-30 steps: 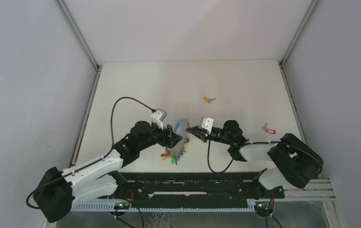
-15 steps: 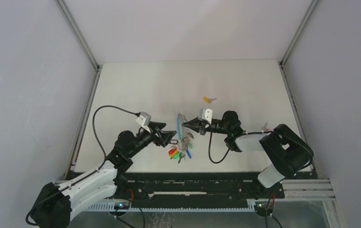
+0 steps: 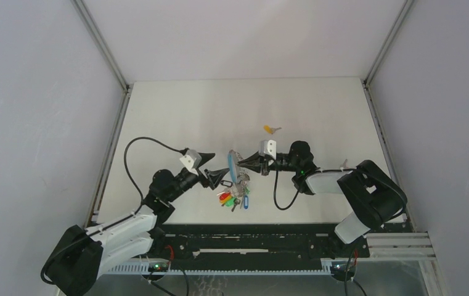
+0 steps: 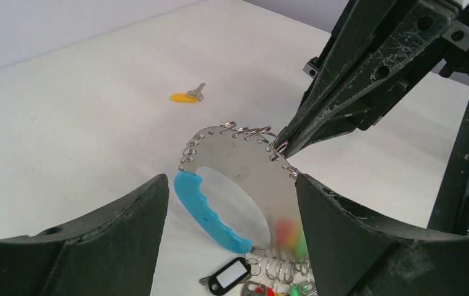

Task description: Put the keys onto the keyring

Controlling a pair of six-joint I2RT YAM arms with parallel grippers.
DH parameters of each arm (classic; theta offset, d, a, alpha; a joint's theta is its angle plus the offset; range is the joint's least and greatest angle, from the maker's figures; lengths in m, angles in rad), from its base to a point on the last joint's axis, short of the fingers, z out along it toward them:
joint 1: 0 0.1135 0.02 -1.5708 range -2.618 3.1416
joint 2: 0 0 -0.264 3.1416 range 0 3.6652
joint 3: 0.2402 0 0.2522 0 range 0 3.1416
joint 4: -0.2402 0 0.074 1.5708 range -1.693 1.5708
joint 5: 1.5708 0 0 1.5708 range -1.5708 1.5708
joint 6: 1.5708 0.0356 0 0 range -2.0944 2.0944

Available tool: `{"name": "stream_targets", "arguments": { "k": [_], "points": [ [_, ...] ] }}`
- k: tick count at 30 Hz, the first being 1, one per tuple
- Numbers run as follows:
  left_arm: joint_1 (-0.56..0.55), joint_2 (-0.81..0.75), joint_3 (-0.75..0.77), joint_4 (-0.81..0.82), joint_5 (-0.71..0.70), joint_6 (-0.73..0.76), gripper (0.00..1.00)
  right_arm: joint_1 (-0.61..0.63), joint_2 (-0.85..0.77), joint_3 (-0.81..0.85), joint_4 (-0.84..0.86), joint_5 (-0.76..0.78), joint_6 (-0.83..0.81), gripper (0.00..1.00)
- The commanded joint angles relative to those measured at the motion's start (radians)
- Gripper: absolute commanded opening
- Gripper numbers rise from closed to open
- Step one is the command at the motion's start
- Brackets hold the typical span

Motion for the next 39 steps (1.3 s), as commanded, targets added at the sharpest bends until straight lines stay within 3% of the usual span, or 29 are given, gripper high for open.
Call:
{"name": "stream_targets", "arguments": {
  "k": [1, 3, 7, 16, 20, 29, 39],
  "points": [
    [0.007, 0.037, -0.086, 0.295, 0.037, 0.091, 0.81, -0.007, -0.04, 0.042, 0.01, -0.043, 0.017, 0.0],
    [0.01, 0.04, -0.085, 0.303, 0.065, 0.113, 0.82, -0.007, -0.052, 0.045, -0.01, -0.05, 0.013, 0.0],
    [0.01, 0.064, -0.008, 0.167, 0.238, 0.193, 0.76, -0.007, -0.081, 0.045, -0.046, -0.055, 0.002, 0.0],
    [0.013, 0.16, 0.06, 0.196, 0.373, 0.215, 0.69, -0.007, -0.133, 0.057, -0.126, -0.104, -0.027, 0.0],
    [0.014, 0.178, 0.078, 0.214, 0.409, 0.209, 0.64, -0.007, -0.141, 0.067, -0.148, -0.133, -0.03, 0.0],
    [0.03, 0.242, 0.105, 0.265, 0.47, 0.188, 0.42, 0.002, -0.153, 0.089, -0.207, -0.168, -0.053, 0.0],
    [0.03, 0.289, 0.137, 0.266, 0.503, 0.178, 0.35, 0.018, -0.162, 0.106, -0.256, -0.176, -0.08, 0.0]
  ]
}}
